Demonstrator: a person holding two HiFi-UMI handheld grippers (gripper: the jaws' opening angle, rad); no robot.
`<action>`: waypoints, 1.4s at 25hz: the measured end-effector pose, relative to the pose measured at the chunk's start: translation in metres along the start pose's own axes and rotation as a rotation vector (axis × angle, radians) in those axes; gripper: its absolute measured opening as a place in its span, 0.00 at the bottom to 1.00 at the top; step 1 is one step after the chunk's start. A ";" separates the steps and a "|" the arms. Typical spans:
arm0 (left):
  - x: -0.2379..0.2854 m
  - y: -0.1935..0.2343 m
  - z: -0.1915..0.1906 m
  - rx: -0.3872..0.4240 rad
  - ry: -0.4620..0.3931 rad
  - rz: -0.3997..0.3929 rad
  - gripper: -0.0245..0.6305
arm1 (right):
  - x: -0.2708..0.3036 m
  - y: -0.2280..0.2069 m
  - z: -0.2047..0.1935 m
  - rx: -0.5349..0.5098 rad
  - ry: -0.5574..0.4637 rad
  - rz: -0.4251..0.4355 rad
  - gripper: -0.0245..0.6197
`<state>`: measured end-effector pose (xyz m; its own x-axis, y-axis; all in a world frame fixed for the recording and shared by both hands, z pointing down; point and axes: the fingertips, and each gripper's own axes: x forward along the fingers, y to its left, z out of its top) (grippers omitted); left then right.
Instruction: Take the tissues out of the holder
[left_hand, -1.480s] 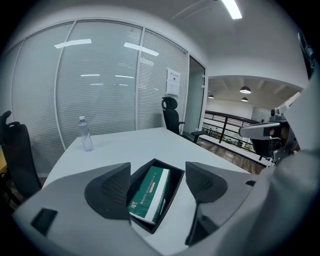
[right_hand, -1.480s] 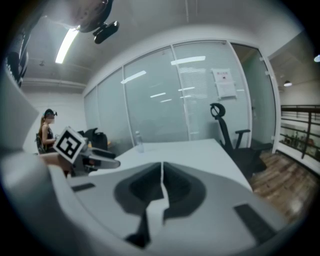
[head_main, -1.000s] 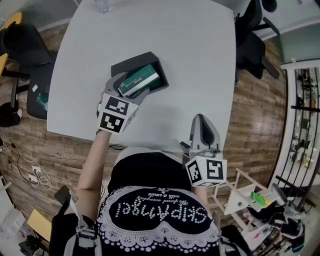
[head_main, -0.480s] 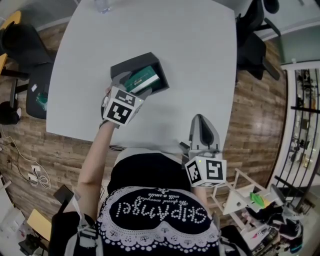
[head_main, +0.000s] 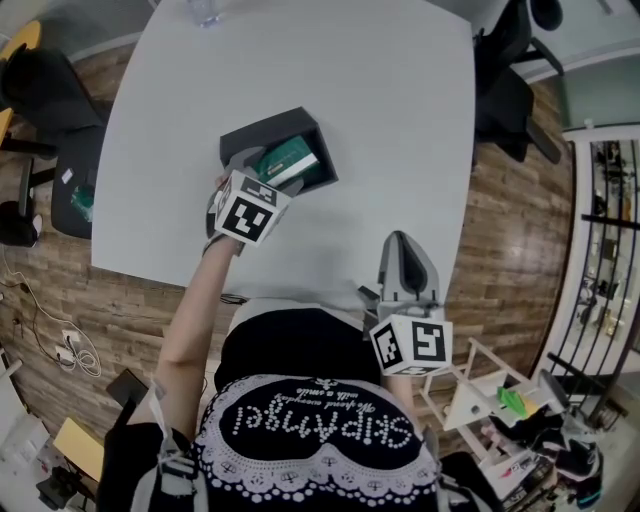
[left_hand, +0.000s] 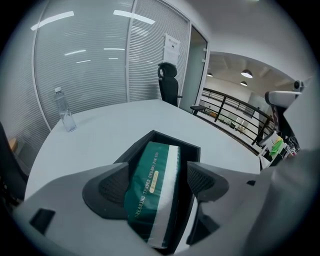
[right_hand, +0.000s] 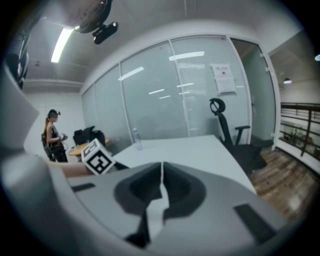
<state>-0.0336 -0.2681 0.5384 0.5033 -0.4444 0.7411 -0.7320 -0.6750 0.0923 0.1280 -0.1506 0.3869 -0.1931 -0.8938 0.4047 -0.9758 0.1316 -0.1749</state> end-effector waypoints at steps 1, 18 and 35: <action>0.002 0.001 -0.001 -0.003 0.005 0.000 0.58 | 0.001 0.000 0.000 0.001 0.002 0.000 0.09; 0.021 0.002 -0.014 0.037 0.117 -0.007 0.58 | 0.011 -0.003 0.001 0.003 0.017 -0.002 0.09; 0.033 0.004 -0.024 0.022 0.228 0.008 0.58 | 0.017 0.006 -0.002 0.003 0.026 0.032 0.09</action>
<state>-0.0311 -0.2710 0.5788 0.3789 -0.3072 0.8730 -0.7239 -0.6861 0.0727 0.1187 -0.1637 0.3946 -0.2267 -0.8777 0.4222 -0.9687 0.1583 -0.1911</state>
